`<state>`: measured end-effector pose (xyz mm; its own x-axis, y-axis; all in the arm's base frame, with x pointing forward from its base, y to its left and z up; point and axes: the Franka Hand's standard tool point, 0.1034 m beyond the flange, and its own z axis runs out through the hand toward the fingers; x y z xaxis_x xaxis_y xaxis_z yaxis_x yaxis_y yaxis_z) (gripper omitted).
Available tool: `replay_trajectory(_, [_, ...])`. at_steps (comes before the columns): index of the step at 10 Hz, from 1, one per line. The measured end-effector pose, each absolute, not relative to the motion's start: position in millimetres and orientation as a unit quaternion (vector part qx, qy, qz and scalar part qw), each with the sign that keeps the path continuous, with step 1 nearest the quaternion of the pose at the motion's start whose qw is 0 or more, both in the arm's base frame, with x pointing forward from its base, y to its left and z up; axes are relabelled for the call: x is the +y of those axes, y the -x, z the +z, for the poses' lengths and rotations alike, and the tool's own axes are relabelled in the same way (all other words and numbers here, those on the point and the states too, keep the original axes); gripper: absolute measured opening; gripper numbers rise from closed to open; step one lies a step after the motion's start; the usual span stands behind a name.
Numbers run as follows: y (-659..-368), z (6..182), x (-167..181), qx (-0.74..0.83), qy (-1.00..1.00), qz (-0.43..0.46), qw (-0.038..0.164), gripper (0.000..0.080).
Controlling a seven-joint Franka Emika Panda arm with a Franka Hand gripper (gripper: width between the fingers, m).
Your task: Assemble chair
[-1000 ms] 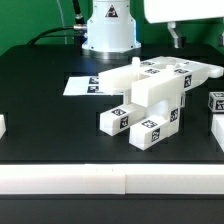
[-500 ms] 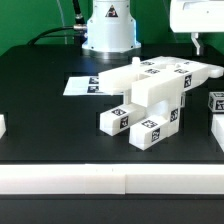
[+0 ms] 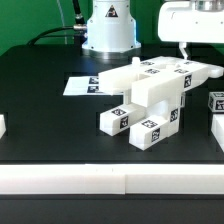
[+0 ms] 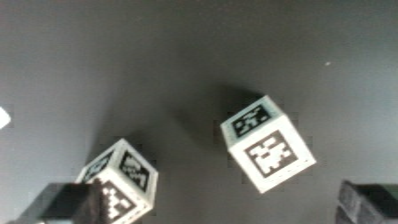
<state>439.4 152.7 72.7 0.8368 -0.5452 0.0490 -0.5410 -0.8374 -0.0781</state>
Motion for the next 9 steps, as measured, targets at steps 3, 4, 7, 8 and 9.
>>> replay_trajectory(3, [-451,73.7,129,0.261,0.964,-0.039,0.026,0.0649])
replay_trajectory(4, [-457,74.2,122,0.249,0.967,-0.042,0.024,0.0649])
replay_trajectory(7, [-468,72.8,99,0.18,0.982,-0.054,0.018,0.0649])
replay_trajectory(8, [-473,76.3,102,0.171,0.984,-0.053,0.019,0.0649])
replay_trajectory(9, [-479,79.7,103,0.163,0.985,-0.058,0.021,0.0649])
